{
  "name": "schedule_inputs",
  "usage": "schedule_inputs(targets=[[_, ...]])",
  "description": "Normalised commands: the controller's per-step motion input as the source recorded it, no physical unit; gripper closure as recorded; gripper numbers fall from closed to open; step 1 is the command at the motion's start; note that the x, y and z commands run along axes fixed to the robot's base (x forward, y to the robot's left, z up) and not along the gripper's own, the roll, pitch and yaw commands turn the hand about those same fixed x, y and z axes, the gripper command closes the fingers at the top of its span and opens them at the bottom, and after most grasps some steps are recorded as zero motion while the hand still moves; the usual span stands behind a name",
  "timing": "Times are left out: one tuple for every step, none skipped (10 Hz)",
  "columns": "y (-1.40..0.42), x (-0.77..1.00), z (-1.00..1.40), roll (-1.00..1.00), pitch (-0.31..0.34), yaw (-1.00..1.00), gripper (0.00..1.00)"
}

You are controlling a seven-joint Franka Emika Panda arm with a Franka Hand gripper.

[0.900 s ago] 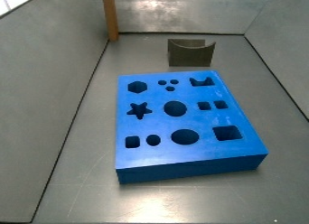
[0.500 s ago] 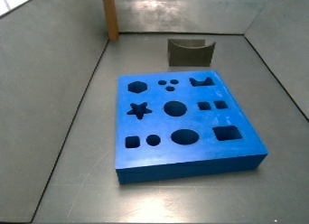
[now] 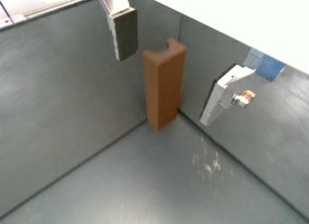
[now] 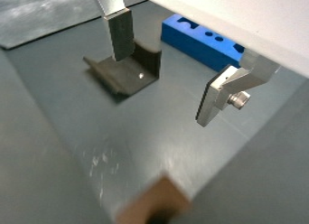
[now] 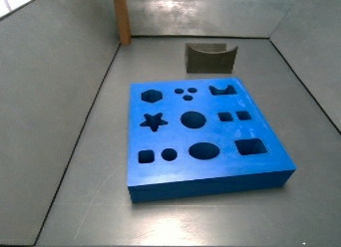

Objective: Pick up the arch object. Move up. Move to above the board. Insert the arch object.
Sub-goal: Pick up the arch object.

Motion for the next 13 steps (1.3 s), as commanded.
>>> schedule_inputs(targets=[[0.57, -0.30, -0.03, -0.08, -0.001, 0.14, 0.00], [0.62, -0.17, -0.06, -0.07, 0.000, 0.18, 0.00], [0.61, -0.07, -0.07, -0.06, 0.000, 0.18, 0.00], [0.49, -0.05, -0.11, -0.02, 0.026, 0.12, 0.00], [0.33, 0.00, -0.21, 0.00, 0.034, 0.00, 0.00], [0.27, 0.00, -0.33, 0.00, 0.063, 0.00, 0.00], [0.22, 0.00, -0.41, 0.00, 0.076, -0.08, 0.00], [0.18, -0.01, -0.45, 0.00, 0.130, -0.19, 0.00], [0.12, -0.05, -0.49, 0.01, 0.197, -0.27, 0.00], [0.05, -0.07, -0.49, 0.00, 0.187, -0.25, 0.00], [0.00, -0.14, -0.47, 0.00, 0.177, -0.14, 0.00], [0.07, -0.09, -0.11, -0.04, 0.066, -0.06, 0.00], [0.00, 0.00, 0.00, 0.00, -0.014, 0.00, 0.00]])
